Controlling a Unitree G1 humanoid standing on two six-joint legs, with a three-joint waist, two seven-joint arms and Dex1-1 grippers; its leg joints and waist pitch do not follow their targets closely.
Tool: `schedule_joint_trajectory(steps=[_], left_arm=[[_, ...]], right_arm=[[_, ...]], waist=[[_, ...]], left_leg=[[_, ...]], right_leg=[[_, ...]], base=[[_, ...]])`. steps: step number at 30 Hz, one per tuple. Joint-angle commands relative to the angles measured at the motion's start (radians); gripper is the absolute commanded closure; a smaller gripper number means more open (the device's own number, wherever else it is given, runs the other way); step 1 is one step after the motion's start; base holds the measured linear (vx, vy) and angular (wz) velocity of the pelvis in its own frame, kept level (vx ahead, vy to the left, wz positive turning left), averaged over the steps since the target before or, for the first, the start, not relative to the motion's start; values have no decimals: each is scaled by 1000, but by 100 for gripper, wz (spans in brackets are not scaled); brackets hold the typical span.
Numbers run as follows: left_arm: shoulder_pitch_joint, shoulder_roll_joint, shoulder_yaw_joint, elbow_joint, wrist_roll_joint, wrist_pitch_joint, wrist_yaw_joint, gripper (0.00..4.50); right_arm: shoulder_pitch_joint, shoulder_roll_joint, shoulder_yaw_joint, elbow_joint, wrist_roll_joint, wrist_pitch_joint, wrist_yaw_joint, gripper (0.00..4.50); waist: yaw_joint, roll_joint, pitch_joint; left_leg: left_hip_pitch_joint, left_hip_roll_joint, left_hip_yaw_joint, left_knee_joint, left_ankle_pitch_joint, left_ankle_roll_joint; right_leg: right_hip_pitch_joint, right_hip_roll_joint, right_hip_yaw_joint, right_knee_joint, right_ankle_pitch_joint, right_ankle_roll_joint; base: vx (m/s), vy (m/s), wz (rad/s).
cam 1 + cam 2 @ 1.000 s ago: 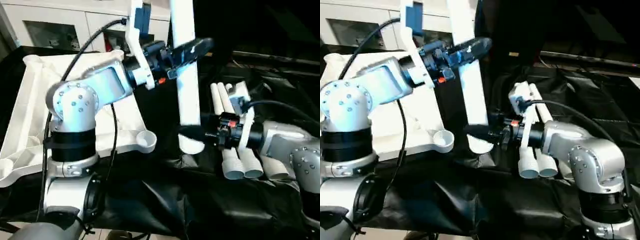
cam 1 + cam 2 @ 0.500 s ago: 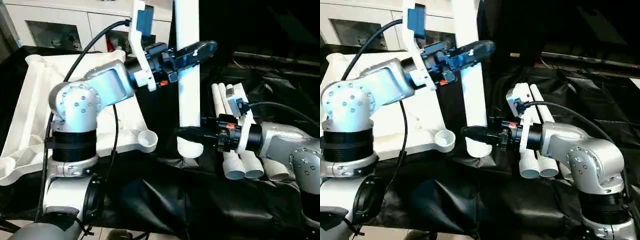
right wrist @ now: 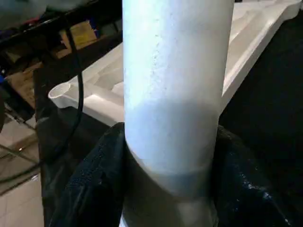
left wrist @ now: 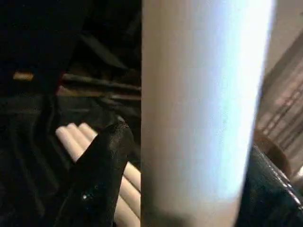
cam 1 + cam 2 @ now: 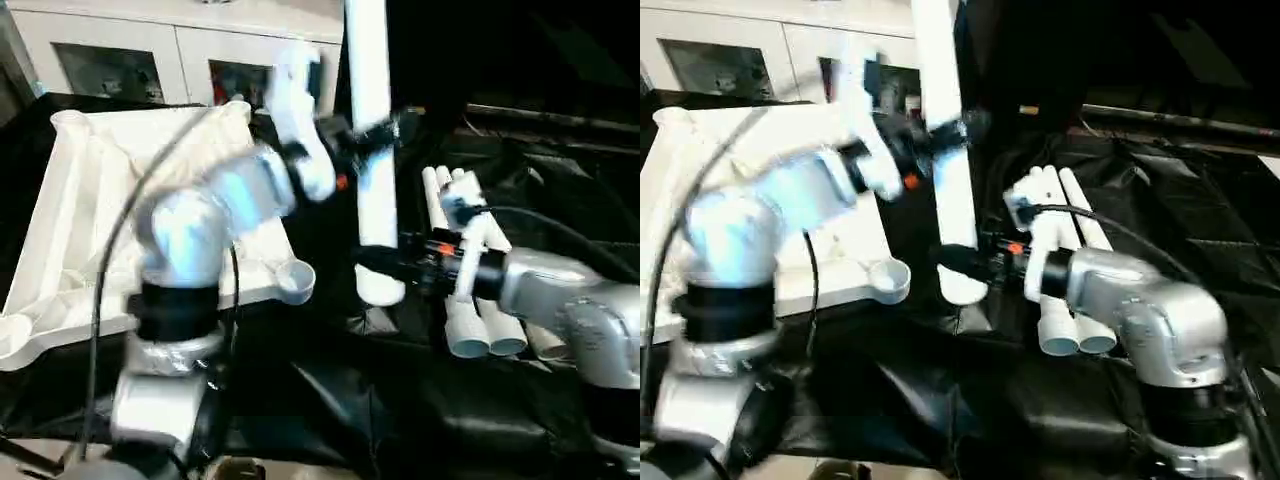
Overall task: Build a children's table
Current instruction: Pick table leg
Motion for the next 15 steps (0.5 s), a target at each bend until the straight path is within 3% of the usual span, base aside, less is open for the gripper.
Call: schedule_joint_trajectory(steps=[1, 3, 4, 9, 15], left_arm=[[4, -18, 4, 0, 14, 13, 50, 184], [9, -35, 4, -7, 21, 10, 68, 196], [9, -36, 4, -8, 21, 10, 70, 223], [3, -37, 19, -6, 32, -8, 93, 258], [0, -29, 35, 1, 30, -20, 95, 264]], right_arm=[[-27, 4, -2, -7, -10, -28, -10, 253], [-32, 13, 4, -2, -20, -32, -17, 253], [-32, 14, 4, -2, -20, -33, -17, 253], [-41, 15, 20, 5, -41, -51, -24, 253], [-43, 14, 50, 18, -96, -101, -42, 253]], waist=[[0, -3, -82], [-1, -8, -81], [-1, -8, -81], [-2, -6, -81], [-3, -3, -81]], left_leg=[[13, 26, -4, -60, -156, -27], [13, 25, -3, -60, -157, -25], [13, 25, -3, -60, -157, -25], [12, 24, -4, -60, -154, -23], [13, 25, -5, -61, -155, -25]], right_leg=[[57, -73, 44, -87, -239, -111], [55, -72, 44, -90, -256, -97], [55, -72, 44, -90, -256, -97], [54, -72, 43, -92, -271, -76], [52, -71, 43, -90, -258, -79]], base=[[0, 0, 0], [0, 0, 0], [0, 0, 0], [0, 0, 0], [0, 0, 0]])
